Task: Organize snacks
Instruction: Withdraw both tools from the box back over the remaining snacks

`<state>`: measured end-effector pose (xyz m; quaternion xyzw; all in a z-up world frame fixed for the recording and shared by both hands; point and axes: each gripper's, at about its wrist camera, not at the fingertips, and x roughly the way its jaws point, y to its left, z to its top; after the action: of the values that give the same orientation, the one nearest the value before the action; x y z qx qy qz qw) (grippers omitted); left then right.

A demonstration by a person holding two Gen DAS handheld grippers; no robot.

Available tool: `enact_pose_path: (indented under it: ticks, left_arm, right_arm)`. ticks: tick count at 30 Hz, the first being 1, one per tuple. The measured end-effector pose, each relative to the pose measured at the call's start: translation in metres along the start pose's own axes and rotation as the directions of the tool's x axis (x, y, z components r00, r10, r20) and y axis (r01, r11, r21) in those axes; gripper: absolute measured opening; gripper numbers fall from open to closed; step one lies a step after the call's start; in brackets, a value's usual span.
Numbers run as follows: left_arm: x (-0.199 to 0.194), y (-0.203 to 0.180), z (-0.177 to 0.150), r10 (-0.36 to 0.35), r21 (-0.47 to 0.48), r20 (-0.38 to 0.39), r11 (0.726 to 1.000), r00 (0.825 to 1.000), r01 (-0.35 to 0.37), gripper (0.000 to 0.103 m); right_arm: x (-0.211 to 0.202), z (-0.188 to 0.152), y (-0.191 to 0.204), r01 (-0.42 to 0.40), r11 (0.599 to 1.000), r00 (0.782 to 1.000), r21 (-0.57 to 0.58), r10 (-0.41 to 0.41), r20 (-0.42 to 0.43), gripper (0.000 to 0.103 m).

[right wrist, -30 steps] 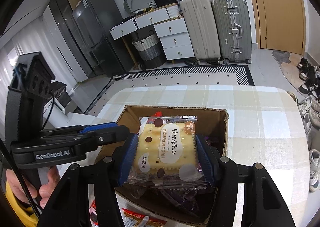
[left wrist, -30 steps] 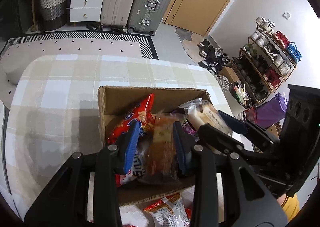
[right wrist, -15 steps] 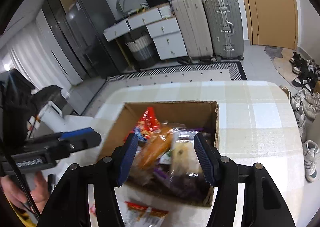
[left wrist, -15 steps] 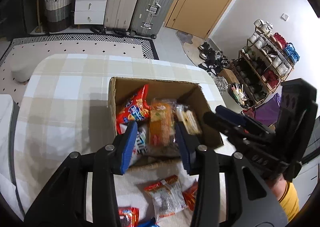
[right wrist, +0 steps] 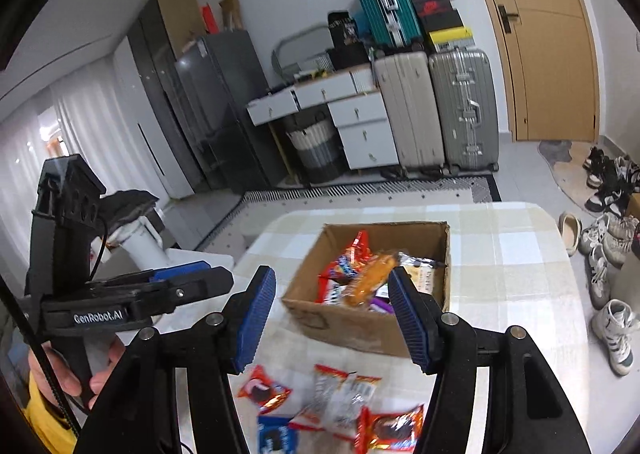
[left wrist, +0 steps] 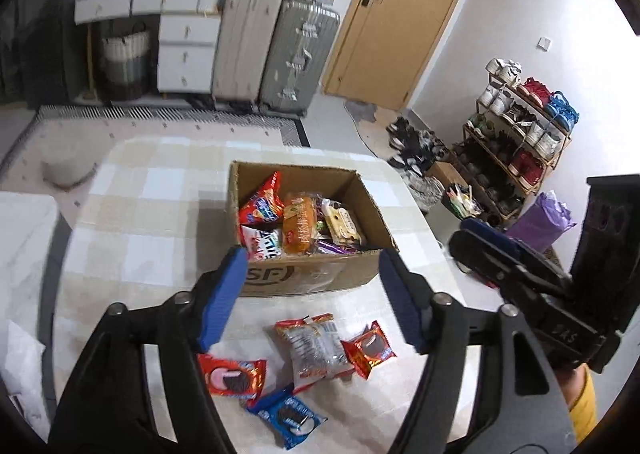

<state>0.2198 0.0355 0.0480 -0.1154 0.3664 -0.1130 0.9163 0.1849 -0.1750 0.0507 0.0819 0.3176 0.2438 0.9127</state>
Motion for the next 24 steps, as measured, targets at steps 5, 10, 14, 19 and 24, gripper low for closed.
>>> enact_pose_path:
  ticks: [5, 10, 14, 19, 24]
  left_arm:
    - [-0.056, -0.018, -0.031, 0.057, 0.051, 0.097, 0.997, 0.994, -0.062, 0.080]
    - [-0.100, -0.026, -0.058, 0.094, 0.077, 0.148, 0.991, 0.985, -0.106, 0.082]
    - [-0.131, -0.029, -0.078, 0.117, 0.082, 0.190, 0.988, 0.975, -0.134, 0.092]
    - [-0.153, -0.021, -0.098, 0.138, 0.070, 0.217, 0.985, 0.966, -0.156, 0.102]
    - [-0.151, -0.007, -0.130, 0.151, 0.072, 0.179, 0.983, 0.972, -0.166, 0.102]
  right_arm:
    - [-0.048, -0.020, 0.030, -0.010, 0.999, 0.997, -0.049, 0.014, 0.074, 0.076]
    - [-0.090, -0.039, 0.053, 0.009, 0.996, 0.986, -0.085, 0.005, 0.170, 0.092]
    - [-0.119, -0.056, 0.070, -0.017, 0.994, 0.972, -0.106, 0.041, 0.229, 0.099]
    - [-0.138, -0.074, 0.084, -0.029, 0.991, 0.966, -0.128, 0.061, 0.252, 0.102]
    - [-0.146, -0.096, 0.080, -0.015, 0.994, 0.966, -0.108, 0.042, 0.255, 0.102]
